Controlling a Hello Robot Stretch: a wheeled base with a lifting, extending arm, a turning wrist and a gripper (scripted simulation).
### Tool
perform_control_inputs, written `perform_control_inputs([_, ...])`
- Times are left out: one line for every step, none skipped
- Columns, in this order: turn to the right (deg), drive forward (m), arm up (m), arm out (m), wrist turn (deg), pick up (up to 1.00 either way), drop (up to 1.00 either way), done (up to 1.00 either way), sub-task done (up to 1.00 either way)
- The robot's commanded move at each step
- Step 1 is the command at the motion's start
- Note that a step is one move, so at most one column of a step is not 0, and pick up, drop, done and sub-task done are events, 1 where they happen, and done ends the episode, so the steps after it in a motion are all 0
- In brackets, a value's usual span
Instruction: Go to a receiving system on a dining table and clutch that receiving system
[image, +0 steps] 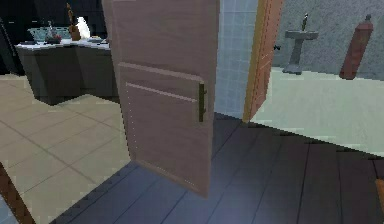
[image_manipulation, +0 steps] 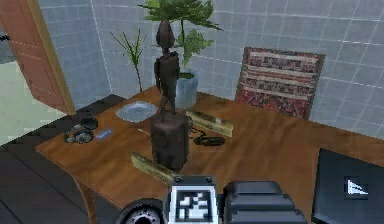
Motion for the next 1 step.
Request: perform_control_inputs([0.0,0.00,0.00,0.50,0.0,0.00,0.00,0.00,0.00])
